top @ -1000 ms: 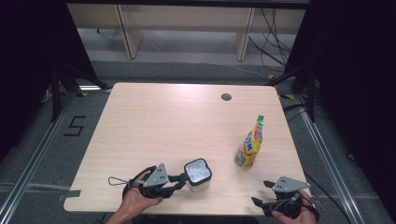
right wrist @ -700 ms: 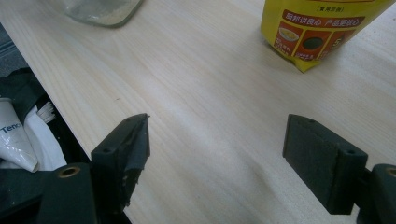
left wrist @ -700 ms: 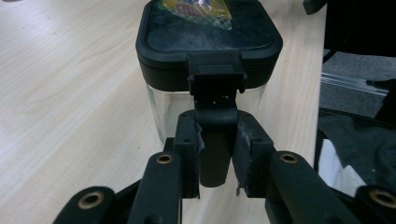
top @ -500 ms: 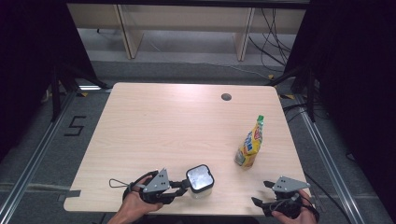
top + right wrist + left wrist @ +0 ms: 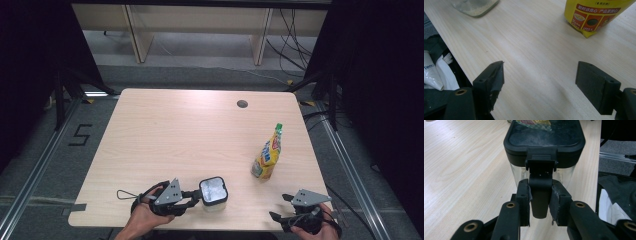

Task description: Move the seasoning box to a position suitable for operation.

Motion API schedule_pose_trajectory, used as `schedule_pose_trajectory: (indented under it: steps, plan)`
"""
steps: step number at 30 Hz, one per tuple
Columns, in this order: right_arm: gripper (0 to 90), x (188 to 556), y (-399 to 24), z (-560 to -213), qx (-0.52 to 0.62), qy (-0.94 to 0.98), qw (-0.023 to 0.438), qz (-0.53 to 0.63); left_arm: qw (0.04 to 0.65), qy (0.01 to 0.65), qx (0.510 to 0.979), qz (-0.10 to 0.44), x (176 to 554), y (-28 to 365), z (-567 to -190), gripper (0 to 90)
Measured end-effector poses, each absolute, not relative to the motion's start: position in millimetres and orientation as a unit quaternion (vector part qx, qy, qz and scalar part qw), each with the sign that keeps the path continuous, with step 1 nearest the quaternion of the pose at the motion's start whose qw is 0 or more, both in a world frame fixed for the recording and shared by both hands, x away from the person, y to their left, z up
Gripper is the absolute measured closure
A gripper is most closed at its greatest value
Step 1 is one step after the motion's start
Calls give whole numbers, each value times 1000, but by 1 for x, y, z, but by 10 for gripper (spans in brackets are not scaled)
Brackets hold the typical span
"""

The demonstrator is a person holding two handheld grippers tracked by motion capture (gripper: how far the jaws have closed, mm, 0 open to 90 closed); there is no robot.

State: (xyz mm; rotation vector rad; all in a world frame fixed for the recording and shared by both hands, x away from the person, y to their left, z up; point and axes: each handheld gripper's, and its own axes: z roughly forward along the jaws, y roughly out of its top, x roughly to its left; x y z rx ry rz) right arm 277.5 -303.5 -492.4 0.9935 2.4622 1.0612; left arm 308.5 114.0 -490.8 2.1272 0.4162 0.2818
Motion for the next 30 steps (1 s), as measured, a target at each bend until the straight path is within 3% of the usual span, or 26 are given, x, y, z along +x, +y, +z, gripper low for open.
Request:
schedule_pose_trajectory:
  steps: [30]
  plan:
    - [240,278,-304,-493,339,854,142,367,451,174,866,132,328,104,-491,702]
